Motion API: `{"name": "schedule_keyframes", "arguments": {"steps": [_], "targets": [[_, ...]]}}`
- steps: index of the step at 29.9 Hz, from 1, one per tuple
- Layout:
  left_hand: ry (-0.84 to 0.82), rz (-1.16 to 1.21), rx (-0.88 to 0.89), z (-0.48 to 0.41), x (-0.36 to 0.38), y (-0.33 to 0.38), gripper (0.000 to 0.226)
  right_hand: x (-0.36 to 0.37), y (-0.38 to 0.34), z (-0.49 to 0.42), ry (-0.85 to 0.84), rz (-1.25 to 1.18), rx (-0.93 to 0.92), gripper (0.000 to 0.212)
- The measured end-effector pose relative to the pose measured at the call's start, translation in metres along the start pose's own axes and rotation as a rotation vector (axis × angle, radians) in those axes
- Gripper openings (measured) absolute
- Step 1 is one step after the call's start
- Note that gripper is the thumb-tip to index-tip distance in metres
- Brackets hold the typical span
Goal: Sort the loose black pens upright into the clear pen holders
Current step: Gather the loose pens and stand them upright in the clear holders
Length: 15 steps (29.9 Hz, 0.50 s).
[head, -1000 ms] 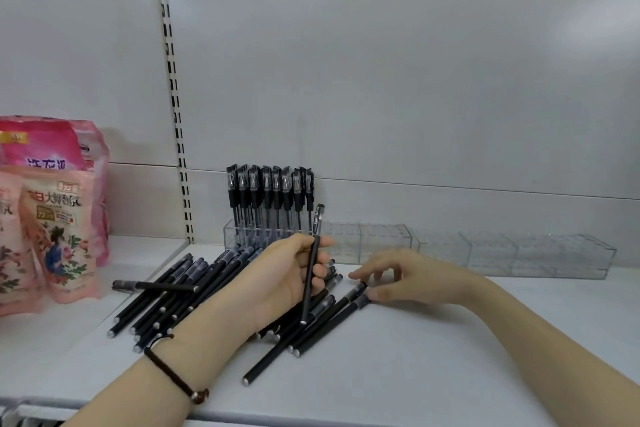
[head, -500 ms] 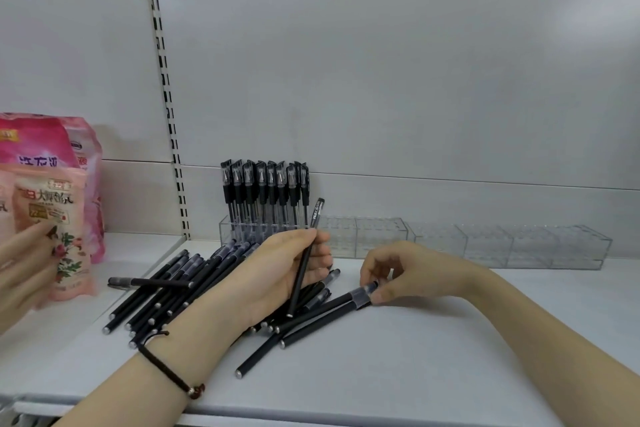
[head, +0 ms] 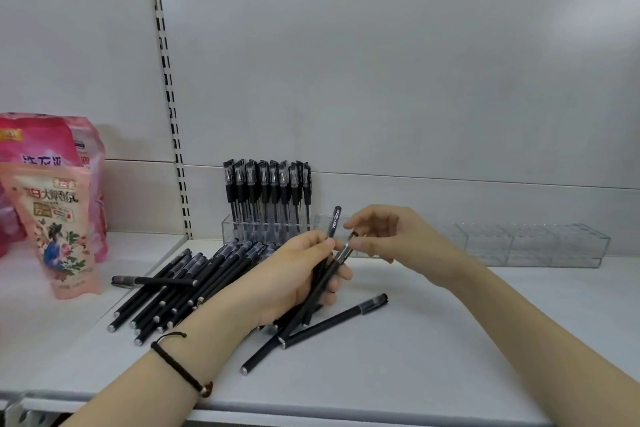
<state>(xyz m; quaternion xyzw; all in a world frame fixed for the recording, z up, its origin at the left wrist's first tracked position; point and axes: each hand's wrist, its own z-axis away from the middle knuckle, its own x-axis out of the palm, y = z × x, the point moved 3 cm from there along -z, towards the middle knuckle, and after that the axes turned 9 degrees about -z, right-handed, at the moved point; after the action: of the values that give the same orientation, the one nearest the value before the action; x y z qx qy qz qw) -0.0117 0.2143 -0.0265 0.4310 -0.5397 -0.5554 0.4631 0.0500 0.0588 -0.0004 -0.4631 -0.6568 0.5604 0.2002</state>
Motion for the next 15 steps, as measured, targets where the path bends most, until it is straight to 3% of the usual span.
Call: {"name": "schedule_keyframes", "arguments": {"steps": [3,7,9,12,15], "targets": [[0.027,0.146,-0.027,-0.001,-0.008,0.0,0.017,-0.002,0.002,0.002,-0.016,0.056,0.061,0.021],[0.107,0.245,-0.01,-0.003,-0.018,0.005,0.035,-0.015,0.013,0.017,-0.262,0.508,0.239,0.018],[0.129,0.238,0.007,-0.002,-0.021,0.006,0.034,-0.018,0.02,0.019,-0.305,0.631,0.271,0.014],[0.149,0.118,0.044,0.001,-0.021,0.007,0.034,-0.016,0.02,0.02,-0.289,0.536,0.243,0.007],[0.162,-0.046,0.076,0.003,-0.019,0.007,0.035,-0.011,0.012,0.014,-0.212,0.233,0.186,0.006]]}}
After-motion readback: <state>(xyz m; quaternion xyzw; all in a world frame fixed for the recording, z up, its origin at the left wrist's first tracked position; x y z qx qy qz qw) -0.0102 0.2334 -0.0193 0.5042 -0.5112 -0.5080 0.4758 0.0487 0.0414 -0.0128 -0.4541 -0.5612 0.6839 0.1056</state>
